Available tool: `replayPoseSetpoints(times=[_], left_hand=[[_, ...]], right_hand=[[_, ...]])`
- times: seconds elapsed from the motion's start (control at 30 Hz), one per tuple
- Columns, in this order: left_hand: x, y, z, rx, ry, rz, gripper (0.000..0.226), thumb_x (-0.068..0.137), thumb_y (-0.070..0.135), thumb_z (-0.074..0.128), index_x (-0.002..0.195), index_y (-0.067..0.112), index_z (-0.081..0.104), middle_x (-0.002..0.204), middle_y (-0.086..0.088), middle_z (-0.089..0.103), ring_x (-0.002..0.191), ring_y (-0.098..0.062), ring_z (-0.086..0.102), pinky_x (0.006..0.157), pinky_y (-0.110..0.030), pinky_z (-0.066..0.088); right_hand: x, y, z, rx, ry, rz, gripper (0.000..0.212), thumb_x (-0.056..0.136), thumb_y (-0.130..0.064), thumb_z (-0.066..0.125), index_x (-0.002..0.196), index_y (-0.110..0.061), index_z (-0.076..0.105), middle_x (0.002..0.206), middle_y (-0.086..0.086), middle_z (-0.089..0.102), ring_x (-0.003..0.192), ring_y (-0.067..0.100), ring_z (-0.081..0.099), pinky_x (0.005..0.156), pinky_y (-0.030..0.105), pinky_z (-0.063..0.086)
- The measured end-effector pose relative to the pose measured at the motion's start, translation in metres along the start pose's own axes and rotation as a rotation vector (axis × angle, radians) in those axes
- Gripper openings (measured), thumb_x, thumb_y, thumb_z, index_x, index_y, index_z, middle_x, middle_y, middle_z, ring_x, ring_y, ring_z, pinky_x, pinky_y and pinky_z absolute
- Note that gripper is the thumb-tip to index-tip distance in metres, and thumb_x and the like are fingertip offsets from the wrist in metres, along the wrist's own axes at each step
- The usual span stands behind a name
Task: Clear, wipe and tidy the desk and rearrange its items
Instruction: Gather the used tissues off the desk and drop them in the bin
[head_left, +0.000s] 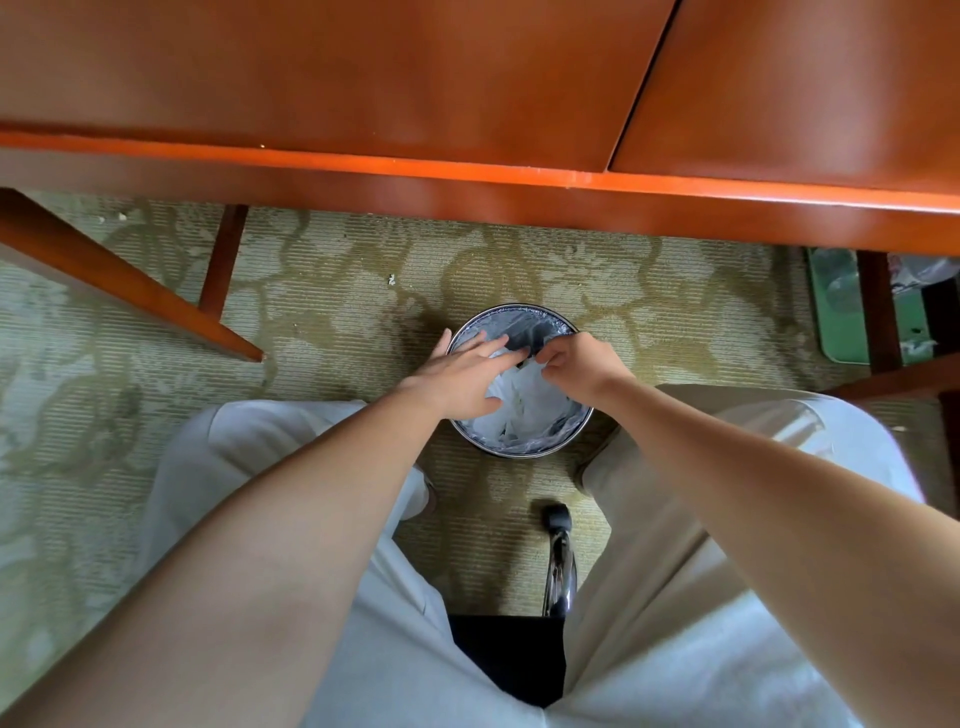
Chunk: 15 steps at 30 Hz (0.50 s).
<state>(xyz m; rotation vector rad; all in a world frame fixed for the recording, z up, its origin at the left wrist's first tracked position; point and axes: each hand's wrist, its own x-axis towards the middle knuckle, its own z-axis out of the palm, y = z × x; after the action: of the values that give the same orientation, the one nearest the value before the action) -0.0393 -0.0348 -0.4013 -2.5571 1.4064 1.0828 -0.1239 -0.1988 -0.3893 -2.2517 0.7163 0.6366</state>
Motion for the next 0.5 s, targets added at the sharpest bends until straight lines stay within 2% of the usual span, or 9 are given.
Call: replayPoseSetpoints(times=[0.27,0.37,0.5], left_hand=[[-0.013,0.006,-0.012,0.006,0.024,-0.023,0.076,0.096,0.036,0.057,0.157,0.028,0.012,0.166,0.001,0.002,0.153,-0.019,-0.003,0.121,-0.053,-0.007],[-0.026,0.01,-0.025,0.018,0.057,-0.024,0.078,0.096,0.036,0.058,0.158,0.026,0.012,0.166,0.001,0.004,0.153,-0.019,-0.002,0.121,-0.053,-0.006],[-0.053,0.022,-0.047,0.047,0.117,-0.027,0.078,0.096,0.038,0.058,0.158,0.025,0.011,0.166,0.001,0.005,0.153,-0.021,0.0,0.122,-0.051,-0.004]], right_hand=[[-0.014,-0.006,-0.01,-0.005,0.0,-0.023,0.029,0.09,-0.012,0.051,0.11,-0.026,0.067,0.113,0.005,0.069,0.102,0.023,0.064,0.091,0.034,0.053],[-0.026,-0.014,-0.019,-0.022,0.017,-0.042,0.029,0.089,-0.015,0.056,0.115,-0.023,0.066,0.112,0.004,0.069,0.099,0.024,0.064,0.09,0.036,0.054],[-0.053,-0.029,-0.035,-0.07,0.073,-0.096,0.028,0.087,-0.016,0.057,0.112,-0.025,0.066,0.108,0.002,0.069,0.092,0.021,0.065,0.082,0.033,0.056]])
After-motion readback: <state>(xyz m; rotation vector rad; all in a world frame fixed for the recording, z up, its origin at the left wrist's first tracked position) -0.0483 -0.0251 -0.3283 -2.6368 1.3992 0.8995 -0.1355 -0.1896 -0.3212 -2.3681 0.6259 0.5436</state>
